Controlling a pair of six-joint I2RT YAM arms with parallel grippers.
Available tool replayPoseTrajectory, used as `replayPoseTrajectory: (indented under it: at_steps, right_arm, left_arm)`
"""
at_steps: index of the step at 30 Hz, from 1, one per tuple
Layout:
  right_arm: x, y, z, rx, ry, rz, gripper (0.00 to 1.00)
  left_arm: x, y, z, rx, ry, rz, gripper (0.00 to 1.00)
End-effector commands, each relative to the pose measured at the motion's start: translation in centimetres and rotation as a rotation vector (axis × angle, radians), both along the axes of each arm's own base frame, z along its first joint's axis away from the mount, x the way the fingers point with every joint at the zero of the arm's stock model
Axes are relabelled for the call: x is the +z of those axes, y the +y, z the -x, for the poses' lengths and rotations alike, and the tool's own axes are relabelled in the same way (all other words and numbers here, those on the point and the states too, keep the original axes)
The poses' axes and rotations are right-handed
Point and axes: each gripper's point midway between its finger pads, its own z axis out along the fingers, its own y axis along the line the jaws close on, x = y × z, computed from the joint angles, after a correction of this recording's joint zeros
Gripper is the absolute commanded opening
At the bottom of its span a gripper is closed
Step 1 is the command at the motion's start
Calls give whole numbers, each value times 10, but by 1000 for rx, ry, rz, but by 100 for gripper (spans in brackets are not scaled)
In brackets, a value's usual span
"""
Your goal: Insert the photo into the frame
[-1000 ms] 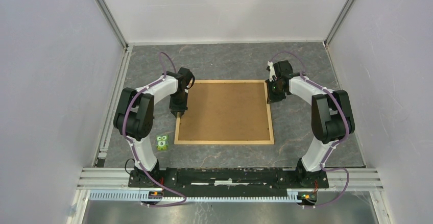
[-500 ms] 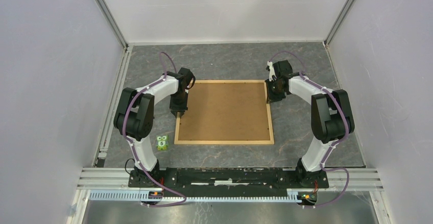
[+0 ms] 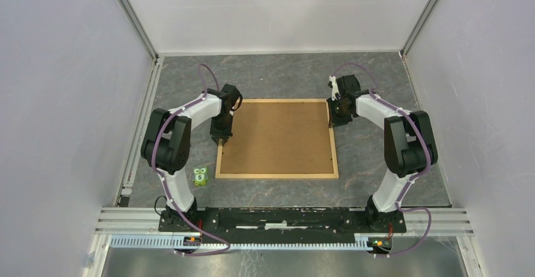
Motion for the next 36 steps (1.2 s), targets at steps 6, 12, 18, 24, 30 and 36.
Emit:
replayPoseTrajectory:
  at_steps: [6,12,18,24,30,36]
  right_arm:
    - [-34,7,28,43,98,15,21]
    - [-41,-7,32,14,111,85,19]
    - [-54,-26,39,-12,135,193,17]
    - [-73,-27,54,-7,178,215,17]
    - [-83,-1,60,16,211,78,20]
    - [-86,4,63,24,225,49,24]
  left_arm:
    - [-24,-13,8,-38,38,43,15]
    - [-25,-14,8,-39,39,44,15]
    - [-25,-13,9,-41,43,40,15]
    - [-24,-13,8,-41,36,37,15]
    - [-26,-12,9,-38,44,36,15]
    - [-26,-12,9,-39,44,35,15]
